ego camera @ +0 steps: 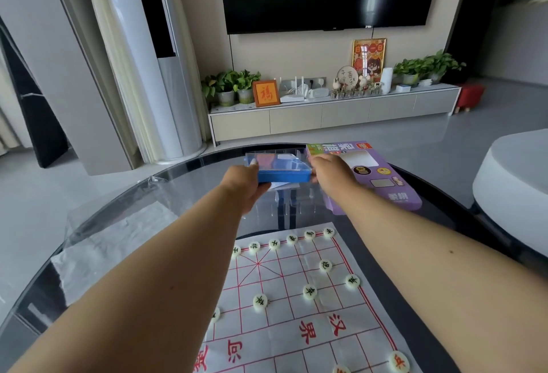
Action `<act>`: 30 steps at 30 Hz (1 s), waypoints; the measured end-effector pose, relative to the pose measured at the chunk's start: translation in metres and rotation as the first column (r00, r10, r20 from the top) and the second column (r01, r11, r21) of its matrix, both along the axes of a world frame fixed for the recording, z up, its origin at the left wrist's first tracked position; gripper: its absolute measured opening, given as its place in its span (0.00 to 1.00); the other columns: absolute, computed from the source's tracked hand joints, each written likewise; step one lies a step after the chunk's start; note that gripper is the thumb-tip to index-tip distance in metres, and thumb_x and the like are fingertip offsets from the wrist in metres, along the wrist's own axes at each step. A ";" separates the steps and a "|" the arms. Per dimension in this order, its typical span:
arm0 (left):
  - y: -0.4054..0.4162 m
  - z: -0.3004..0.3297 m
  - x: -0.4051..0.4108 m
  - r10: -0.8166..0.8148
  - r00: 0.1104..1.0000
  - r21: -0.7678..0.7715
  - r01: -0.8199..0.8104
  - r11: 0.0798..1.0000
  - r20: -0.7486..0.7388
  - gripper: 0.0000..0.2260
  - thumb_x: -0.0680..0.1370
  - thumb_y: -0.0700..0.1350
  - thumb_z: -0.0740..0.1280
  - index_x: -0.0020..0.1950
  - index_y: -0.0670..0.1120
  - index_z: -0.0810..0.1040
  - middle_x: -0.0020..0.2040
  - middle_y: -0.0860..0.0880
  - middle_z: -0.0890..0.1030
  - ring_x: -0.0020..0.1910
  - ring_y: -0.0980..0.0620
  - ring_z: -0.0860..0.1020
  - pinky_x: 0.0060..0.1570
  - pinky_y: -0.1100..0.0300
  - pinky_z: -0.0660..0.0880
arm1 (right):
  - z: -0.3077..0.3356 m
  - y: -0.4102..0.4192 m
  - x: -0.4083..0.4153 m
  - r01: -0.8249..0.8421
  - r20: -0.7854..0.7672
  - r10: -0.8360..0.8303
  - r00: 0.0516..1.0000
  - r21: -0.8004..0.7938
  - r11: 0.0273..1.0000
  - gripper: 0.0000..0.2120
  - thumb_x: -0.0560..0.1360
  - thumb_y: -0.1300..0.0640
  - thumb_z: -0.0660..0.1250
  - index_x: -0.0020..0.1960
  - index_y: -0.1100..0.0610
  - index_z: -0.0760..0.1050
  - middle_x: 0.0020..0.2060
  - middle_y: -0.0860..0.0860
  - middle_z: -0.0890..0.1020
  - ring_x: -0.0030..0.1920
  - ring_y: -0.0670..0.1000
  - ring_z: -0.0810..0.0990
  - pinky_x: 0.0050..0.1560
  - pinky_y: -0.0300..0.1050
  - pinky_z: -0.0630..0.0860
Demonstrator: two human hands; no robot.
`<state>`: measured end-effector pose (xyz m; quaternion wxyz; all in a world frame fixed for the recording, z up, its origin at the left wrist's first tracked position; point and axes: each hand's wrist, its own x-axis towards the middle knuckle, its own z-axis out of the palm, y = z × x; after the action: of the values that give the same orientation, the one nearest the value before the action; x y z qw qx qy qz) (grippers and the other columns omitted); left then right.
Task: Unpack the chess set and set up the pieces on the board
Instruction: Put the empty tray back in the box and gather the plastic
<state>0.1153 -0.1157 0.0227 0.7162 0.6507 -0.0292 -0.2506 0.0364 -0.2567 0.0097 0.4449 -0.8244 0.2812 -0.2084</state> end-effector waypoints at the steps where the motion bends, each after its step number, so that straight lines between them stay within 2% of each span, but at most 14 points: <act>1: -0.002 -0.004 0.007 -0.027 0.995 0.091 0.018 0.996 0.100 0.15 0.81 0.42 0.59 0.64 0.34 0.69 0.55 0.38 0.76 0.57 0.39 0.77 0.58 0.50 0.75 | -0.002 -0.001 0.000 -0.003 -0.003 0.003 1.000 -0.014 1.000 0.16 0.78 0.56 0.54 0.55 0.63 0.75 0.51 0.63 0.79 0.52 0.62 0.78 0.57 0.57 0.74; 3: -0.001 -0.011 0.018 -0.116 0.958 0.369 0.011 0.929 0.263 0.16 0.81 0.41 0.57 0.65 0.33 0.70 0.62 0.36 0.75 0.63 0.37 0.73 0.62 0.45 0.72 | -0.007 -0.002 -0.001 -0.012 -0.047 0.009 0.999 -0.067 0.998 0.16 0.78 0.58 0.53 0.58 0.63 0.75 0.55 0.62 0.78 0.55 0.62 0.76 0.58 0.55 0.72; 5: 0.003 -0.021 0.029 -0.203 0.916 0.606 -0.054 0.793 0.347 0.17 0.81 0.44 0.55 0.63 0.35 0.73 0.62 0.36 0.75 0.62 0.36 0.73 0.62 0.43 0.70 | -0.011 0.000 -0.002 -0.045 -0.129 0.026 0.991 -0.151 0.987 0.16 0.78 0.59 0.53 0.60 0.61 0.74 0.57 0.61 0.77 0.57 0.62 0.74 0.59 0.53 0.72; 7: 0.006 -0.026 0.027 -0.352 0.858 0.766 -0.071 0.639 0.373 0.16 0.81 0.44 0.54 0.65 0.38 0.72 0.62 0.39 0.75 0.62 0.39 0.73 0.64 0.44 0.69 | -0.015 0.003 -0.002 -0.109 -0.242 0.038 0.969 -0.285 0.952 0.17 0.79 0.58 0.52 0.63 0.59 0.74 0.61 0.59 0.76 0.60 0.61 0.74 0.61 0.52 0.72; 9: 0.006 -0.031 0.018 -0.430 0.819 0.824 -0.090 0.559 0.381 0.18 0.82 0.44 0.52 0.72 0.43 0.65 0.65 0.42 0.73 0.64 0.42 0.72 0.67 0.46 0.66 | -0.022 0.003 0.001 -0.175 -0.332 0.035 0.943 -0.402 0.899 0.19 0.79 0.55 0.52 0.66 0.56 0.73 0.66 0.55 0.73 0.64 0.58 0.71 0.65 0.50 0.69; 11: 0.005 -0.037 0.016 -0.437 0.801 0.821 -0.115 0.559 0.409 0.22 0.83 0.49 0.50 0.77 0.50 0.53 0.74 0.43 0.63 0.71 0.43 0.64 0.71 0.48 0.58 | -0.028 0.002 0.003 -0.227 -0.389 0.036 0.920 -0.455 0.861 0.21 0.79 0.53 0.51 0.70 0.53 0.69 0.69 0.53 0.70 0.67 0.56 0.68 0.67 0.50 0.66; 13: 0.006 -0.042 0.021 -0.451 0.769 0.802 -0.130 0.582 0.453 0.23 0.83 0.51 0.49 0.77 0.53 0.50 0.77 0.46 0.54 0.75 0.43 0.55 0.71 0.44 0.55 | -0.031 0.001 0.004 -0.268 -0.437 0.037 0.899 -0.481 0.835 0.23 0.79 0.51 0.51 0.73 0.52 0.64 0.72 0.51 0.66 0.70 0.55 0.64 0.69 0.51 0.63; 15: 0.003 -0.046 0.023 -0.510 0.741 0.814 -0.084 0.575 0.437 0.20 0.83 0.47 0.50 0.76 0.49 0.57 0.75 0.46 0.59 0.73 0.42 0.58 0.69 0.41 0.61 | -0.032 0.001 0.004 -0.302 -0.479 0.040 0.877 -0.484 0.822 0.23 0.79 0.51 0.51 0.73 0.53 0.64 0.71 0.53 0.67 0.69 0.56 0.65 0.69 0.52 0.62; 17: 0.001 -0.048 0.021 -0.490 0.758 0.802 -0.072 0.593 0.430 0.18 0.83 0.47 0.51 0.73 0.48 0.63 0.68 0.44 0.66 0.67 0.44 0.66 0.66 0.45 0.67 | -0.033 0.002 0.005 -0.318 -0.500 0.048 0.865 -0.473 0.822 0.21 0.79 0.51 0.51 0.69 0.55 0.69 0.67 0.55 0.71 0.65 0.57 0.69 0.66 0.52 0.66; 19: 0.004 -0.048 0.020 -0.528 0.719 0.830 -0.121 0.544 0.451 0.18 0.82 0.50 0.52 0.71 0.50 0.67 0.63 0.43 0.69 0.59 0.44 0.71 0.61 0.50 0.71 | -0.033 0.006 0.009 -0.337 -0.514 0.072 0.855 -0.444 0.830 0.20 0.79 0.51 0.50 0.65 0.55 0.71 0.63 0.55 0.74 0.62 0.57 0.72 0.63 0.52 0.69; 22: 0.011 -0.050 0.019 -0.466 0.789 0.837 -0.109 0.536 0.401 0.17 0.80 0.53 0.55 0.68 0.52 0.68 0.58 0.41 0.73 0.54 0.45 0.75 0.53 0.53 0.74 | -0.033 0.018 0.015 -0.384 -0.528 0.126 0.840 -0.412 0.827 0.19 0.79 0.51 0.49 0.62 0.53 0.72 0.60 0.55 0.76 0.60 0.57 0.73 0.60 0.50 0.71; 26: 0.021 -0.047 0.017 -0.142 0.948 0.684 -0.098 0.723 0.285 0.20 0.80 0.52 0.61 0.63 0.39 0.66 0.44 0.41 0.79 0.39 0.45 0.79 0.42 0.55 0.78 | -0.035 0.035 0.024 -0.422 -0.506 0.219 0.834 -0.329 0.845 0.15 0.78 0.51 0.49 0.55 0.52 0.72 0.53 0.53 0.76 0.54 0.55 0.73 0.50 0.46 0.69; 28: 0.024 -0.044 0.015 -0.009 0.992 0.542 -0.063 0.838 0.129 0.18 0.79 0.51 0.63 0.60 0.38 0.70 0.40 0.43 0.75 0.34 0.50 0.73 0.34 0.60 0.74 | -0.035 0.042 0.026 -0.433 -0.500 0.241 0.832 -0.313 0.846 0.16 0.78 0.52 0.49 0.55 0.53 0.74 0.55 0.52 0.76 0.56 0.56 0.74 0.51 0.46 0.70; 30: 0.026 -0.042 0.016 0.048 0.999 0.449 -0.048 0.892 0.011 0.15 0.79 0.50 0.64 0.57 0.40 0.71 0.40 0.45 0.73 0.33 0.53 0.68 0.30 0.61 0.68 | -0.033 0.047 0.027 -0.438 -0.503 0.246 0.829 -0.310 0.844 0.17 0.78 0.55 0.49 0.56 0.55 0.74 0.57 0.55 0.77 0.57 0.57 0.74 0.56 0.49 0.72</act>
<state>0.1310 -0.0897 -0.0194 0.5525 0.7989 0.0458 -0.2331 0.0637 -0.2098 -0.0235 0.2150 -0.9618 0.1687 0.0161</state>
